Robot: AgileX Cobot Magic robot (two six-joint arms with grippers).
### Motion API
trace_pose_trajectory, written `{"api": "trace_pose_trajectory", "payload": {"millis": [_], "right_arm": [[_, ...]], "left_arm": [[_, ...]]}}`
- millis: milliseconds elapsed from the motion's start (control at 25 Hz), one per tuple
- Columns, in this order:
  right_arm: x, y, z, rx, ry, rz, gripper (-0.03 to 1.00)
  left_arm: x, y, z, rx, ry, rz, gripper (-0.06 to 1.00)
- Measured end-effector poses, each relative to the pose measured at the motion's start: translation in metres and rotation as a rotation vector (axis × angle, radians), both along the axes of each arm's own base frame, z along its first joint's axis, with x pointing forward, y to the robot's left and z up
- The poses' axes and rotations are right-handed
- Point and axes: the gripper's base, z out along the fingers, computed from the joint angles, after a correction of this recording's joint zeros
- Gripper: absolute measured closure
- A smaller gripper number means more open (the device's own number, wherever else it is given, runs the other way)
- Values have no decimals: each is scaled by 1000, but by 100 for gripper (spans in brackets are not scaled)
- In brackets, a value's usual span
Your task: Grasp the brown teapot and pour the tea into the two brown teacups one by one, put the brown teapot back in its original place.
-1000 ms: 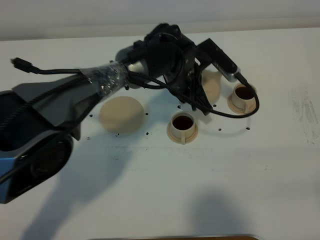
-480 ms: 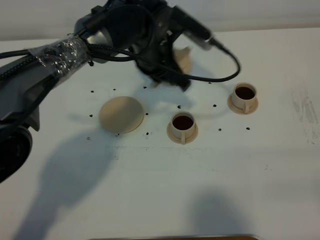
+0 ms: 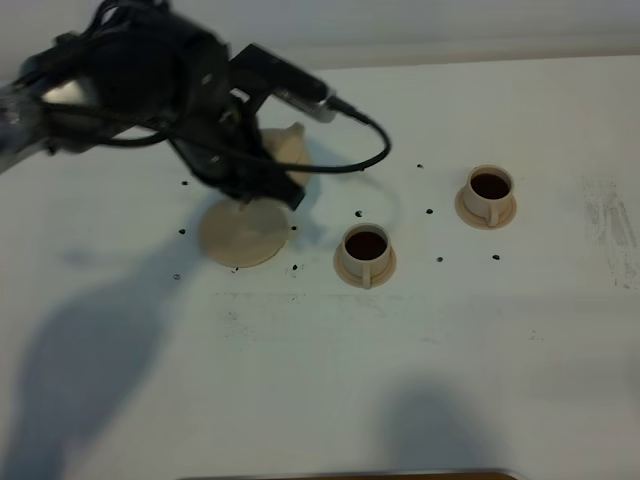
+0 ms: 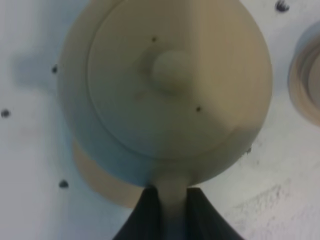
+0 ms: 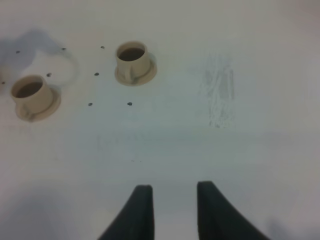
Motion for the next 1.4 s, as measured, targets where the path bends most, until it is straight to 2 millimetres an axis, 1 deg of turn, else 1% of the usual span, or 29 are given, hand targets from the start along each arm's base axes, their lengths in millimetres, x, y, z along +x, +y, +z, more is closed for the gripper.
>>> {"api": "trace_pose_trajectory", "payload": {"millis": [160,400,520,640,1040,1400], "right_arm": [[0,0,0,1,0,0,73],[0,0,0,1,0,0,73],[0,0,0,1,0,0,73],[0,0,0,0,0,0,73],[0,0,0,0,0,0,73],[0,0,0,1,0,0,73]], "left_arm": [[-11,17,-16,-8,18,45,86],[-16,32,-36,-10,39,89,86],[-18,40,-44,-4,58,116,86],[-17,44,-47,-7,55,129,86],[-16,44,-56,-38,74,163,86],[-14,41,-57,-84,65,185,85]]}}
